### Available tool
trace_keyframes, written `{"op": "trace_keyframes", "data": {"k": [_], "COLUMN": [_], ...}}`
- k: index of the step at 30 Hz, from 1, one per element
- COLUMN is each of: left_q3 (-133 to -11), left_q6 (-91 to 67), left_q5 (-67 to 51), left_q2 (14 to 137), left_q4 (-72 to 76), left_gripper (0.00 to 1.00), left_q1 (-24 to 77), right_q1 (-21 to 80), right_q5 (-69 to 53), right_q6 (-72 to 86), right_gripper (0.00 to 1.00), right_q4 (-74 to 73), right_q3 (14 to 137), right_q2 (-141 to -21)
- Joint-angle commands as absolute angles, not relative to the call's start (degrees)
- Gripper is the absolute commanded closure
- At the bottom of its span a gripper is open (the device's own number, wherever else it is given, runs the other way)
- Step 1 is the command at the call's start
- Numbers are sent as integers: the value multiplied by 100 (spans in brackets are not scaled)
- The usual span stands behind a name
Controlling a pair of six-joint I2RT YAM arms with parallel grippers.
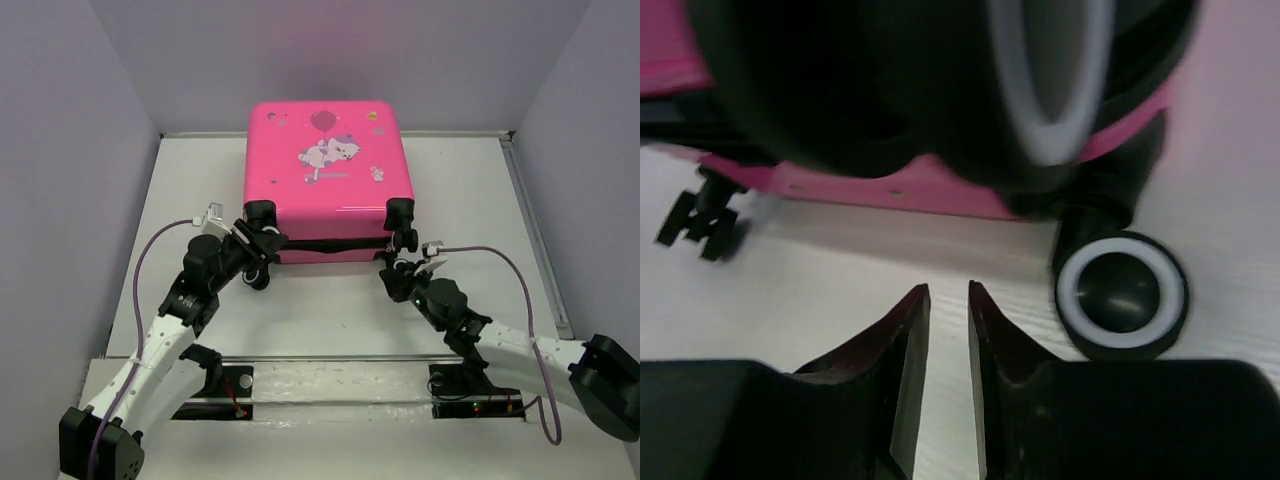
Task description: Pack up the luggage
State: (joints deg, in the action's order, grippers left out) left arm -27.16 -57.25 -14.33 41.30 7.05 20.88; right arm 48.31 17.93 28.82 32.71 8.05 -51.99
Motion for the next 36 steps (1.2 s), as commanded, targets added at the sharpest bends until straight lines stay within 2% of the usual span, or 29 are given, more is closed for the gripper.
{"op": "trace_keyframes", "data": {"k": [1, 2, 4, 7, 12, 15, 21, 24, 33, 36], "left_q3": [-3481, -3472, -3437, -3384, -3314, -3226, -3164, -3164, -3164, -3181], "left_q6": [-5687, -5687, -5678, -5669, -5660, -5704, -5704, -5651, -5581, -5537], "left_q5": [-1749, -1784, -1802, -1854, -1898, -1960, -1995, -1986, -1898, -1855], "left_q2": [3832, 3815, 3797, 3753, 3735, 3727, 3578, 3498, 3375, 3340], "left_q4": [2637, 2628, 2628, 2619, 2575, 2566, 2470, 2321, 2241, 2136], "left_gripper": [94, 94, 94, 94, 94, 94, 94, 94, 94, 94], "left_q1": [2145, 2145, 2145, 2136, 2145, 2145, 2145, 2145, 2145, 2145], "right_q1": [4036, 3895, 3649, 3542, 3489, 3489, 3489, 3489, 3489, 3437], "right_q5": [2181, 1901, 1767, 1321, 669, 677, 905, 1010, 1591, 1635], "right_q6": [2866, 2778, 2655, 2400, 2083, 2048, 1960, 1873, 1758, 1627], "right_gripper": [68, 62, 55, 50, 50, 50, 62, 65, 65, 60], "right_q4": [5201, 5525, 5878, 6284, 6600, 7188, 8076, 8339, 8456, 8131], "right_q3": [370, 343, 316, 439, 905, 949, 1168, 1318, 1081, 1160], "right_q2": [-5527, -5685, -5844, -6125, -6740, -7118, -7813, -8156, -8288, -8200]}}
